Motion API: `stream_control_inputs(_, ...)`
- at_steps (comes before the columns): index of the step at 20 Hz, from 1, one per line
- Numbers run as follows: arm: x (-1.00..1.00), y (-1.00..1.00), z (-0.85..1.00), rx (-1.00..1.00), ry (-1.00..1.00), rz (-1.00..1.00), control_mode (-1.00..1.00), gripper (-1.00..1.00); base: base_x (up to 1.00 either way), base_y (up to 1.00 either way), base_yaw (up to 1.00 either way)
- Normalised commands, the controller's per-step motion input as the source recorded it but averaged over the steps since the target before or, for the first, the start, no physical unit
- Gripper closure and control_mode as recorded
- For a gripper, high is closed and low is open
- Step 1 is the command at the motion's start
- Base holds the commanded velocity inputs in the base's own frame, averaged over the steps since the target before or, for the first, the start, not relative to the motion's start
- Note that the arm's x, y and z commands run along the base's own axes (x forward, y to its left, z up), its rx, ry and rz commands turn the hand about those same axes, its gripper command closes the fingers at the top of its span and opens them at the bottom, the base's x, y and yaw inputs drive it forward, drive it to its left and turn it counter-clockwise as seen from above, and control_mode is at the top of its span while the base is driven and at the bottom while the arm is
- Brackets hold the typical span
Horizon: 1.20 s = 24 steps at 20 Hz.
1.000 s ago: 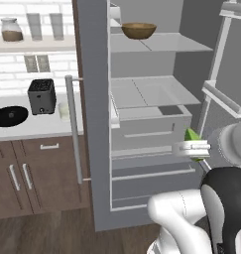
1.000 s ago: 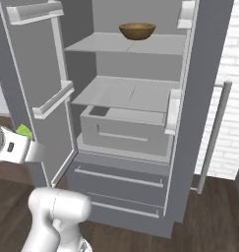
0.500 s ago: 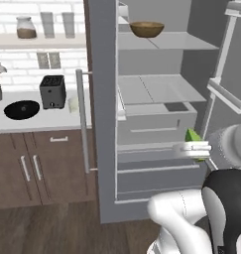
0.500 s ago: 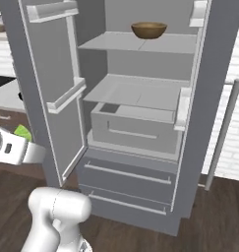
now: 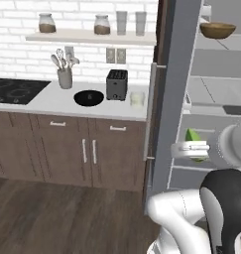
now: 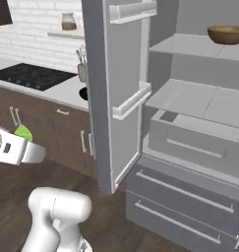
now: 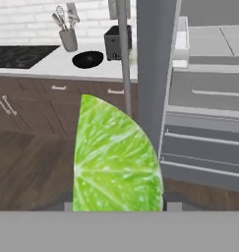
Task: Grab a lemon wedge from the fridge and one ice cube from the ice bowl, and put them in the glass of lemonade.
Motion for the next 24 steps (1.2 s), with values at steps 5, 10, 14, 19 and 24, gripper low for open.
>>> stream_control_inputs(5, 0.0, 0.0, 0.0, 0.0, 0.0, 0.0, 1.0, 1.0, 0.5, 0.35, 0.55)
stream_control_inputs(10, 0.0, 0.0, 0.0, 0.0, 0.0, 0.0, 1.0, 1.0, 1.0, 0.38, 0.17)
stream_control_inputs(14, 0.0, 0.0, 0.0, 0.0, 0.0, 0.0, 1.0, 1.0, 1.0, 0.72, -0.02)
stream_control_inputs(19, 0.0, 0.0, 0.0, 0.0, 0.0, 0.0, 1.0, 1.0, 1.0, 0.81, -0.39)
stream_control_inputs(24, 0.0, 0.0, 0.0, 0.0, 0.0, 0.0, 1.0, 1.0, 1.0, 0.48, -0.51)
